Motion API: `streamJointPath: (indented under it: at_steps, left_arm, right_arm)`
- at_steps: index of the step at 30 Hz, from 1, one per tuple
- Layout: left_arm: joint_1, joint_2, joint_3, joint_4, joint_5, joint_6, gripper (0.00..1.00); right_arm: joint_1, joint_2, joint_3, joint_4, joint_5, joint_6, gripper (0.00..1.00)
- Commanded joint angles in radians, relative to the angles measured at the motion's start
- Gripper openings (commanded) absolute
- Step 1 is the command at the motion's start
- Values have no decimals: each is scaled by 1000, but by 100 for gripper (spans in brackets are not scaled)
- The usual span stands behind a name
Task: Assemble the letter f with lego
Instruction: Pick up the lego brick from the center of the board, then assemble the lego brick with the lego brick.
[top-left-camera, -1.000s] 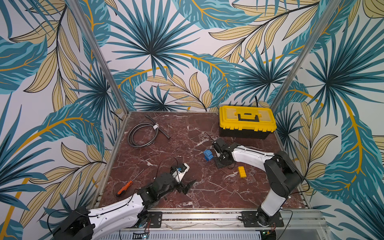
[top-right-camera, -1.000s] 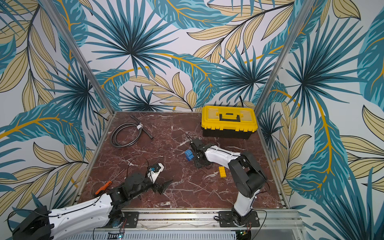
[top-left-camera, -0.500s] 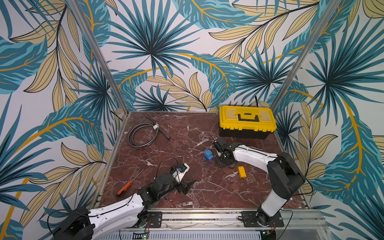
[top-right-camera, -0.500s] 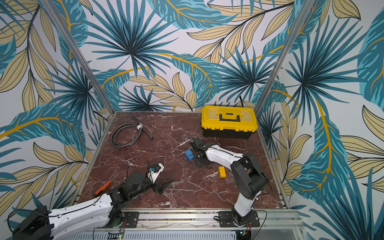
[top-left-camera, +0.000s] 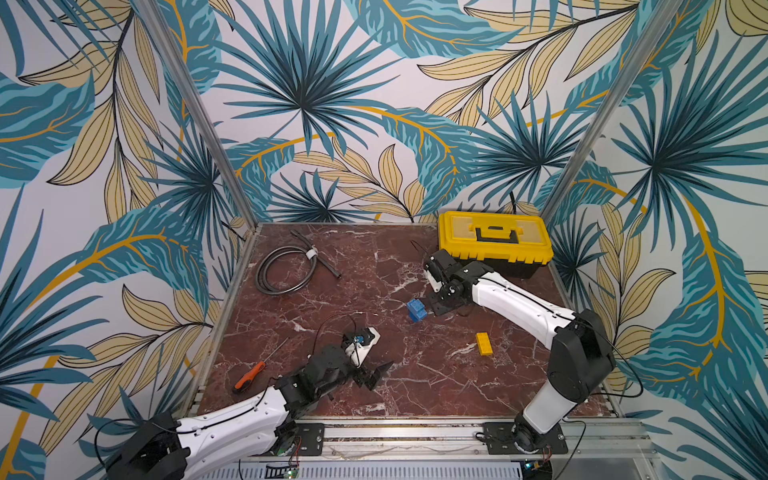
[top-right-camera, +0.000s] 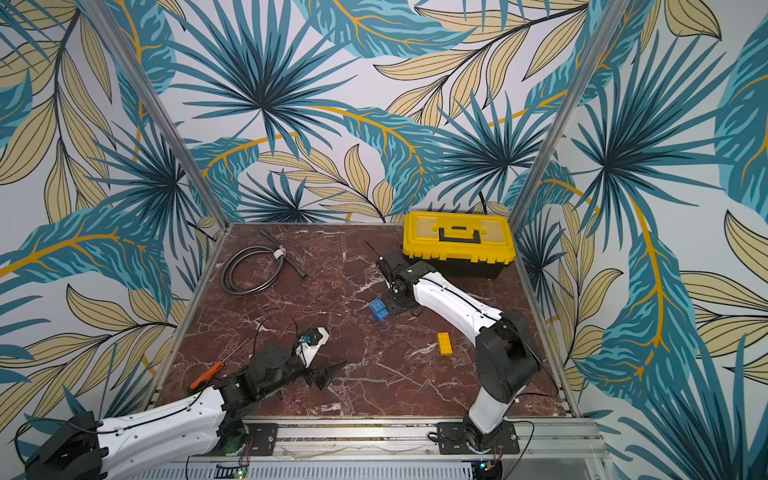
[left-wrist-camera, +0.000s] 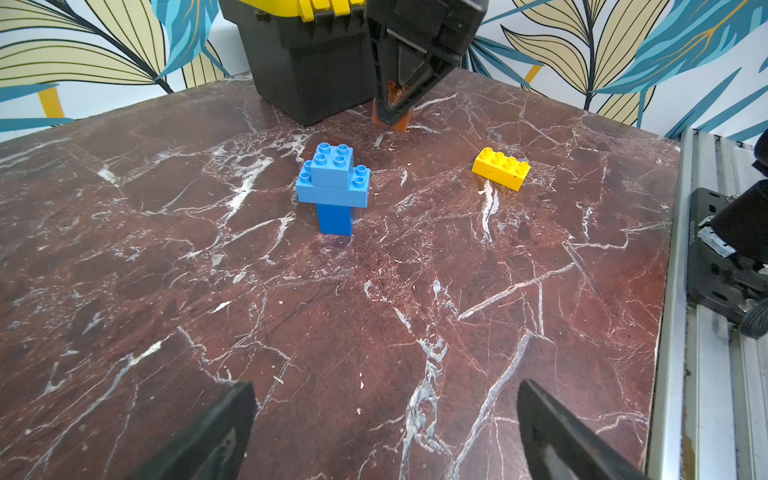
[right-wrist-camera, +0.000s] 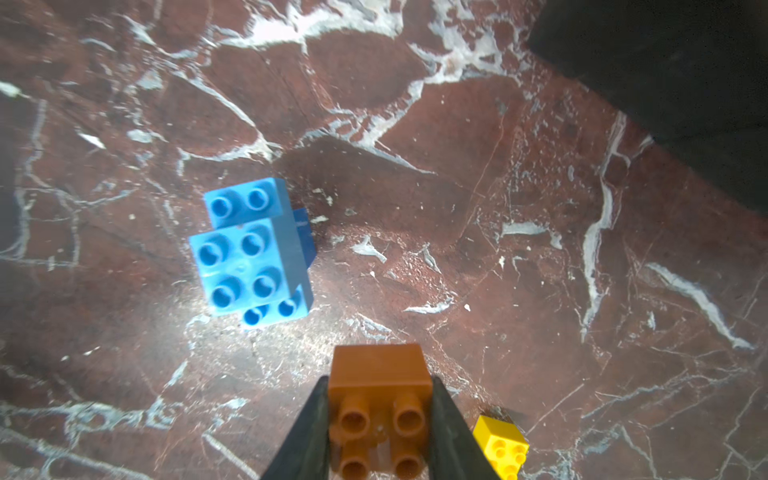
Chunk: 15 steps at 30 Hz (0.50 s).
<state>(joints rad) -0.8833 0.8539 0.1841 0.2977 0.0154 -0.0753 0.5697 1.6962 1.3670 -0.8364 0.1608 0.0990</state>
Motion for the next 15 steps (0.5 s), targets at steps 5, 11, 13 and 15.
streamJointPath:
  at_steps: [5,11,13,15]
  left_arm:
    - [-3,12,38,11,16,-1,99]
    - [-3,7,35,12,21,5,99]
    - [-3,3,34,12,21,3,99]
    - [-3,-1,31,12,22,5,100]
  right_arm:
    - [-1,44,102,-102,-73,-97,30]
    - [3,103,170,-123,-127,-130,30]
    - [6,122,193,-138,-129,-134,30]
    - [10,134,208,-147,-131,-139,30]
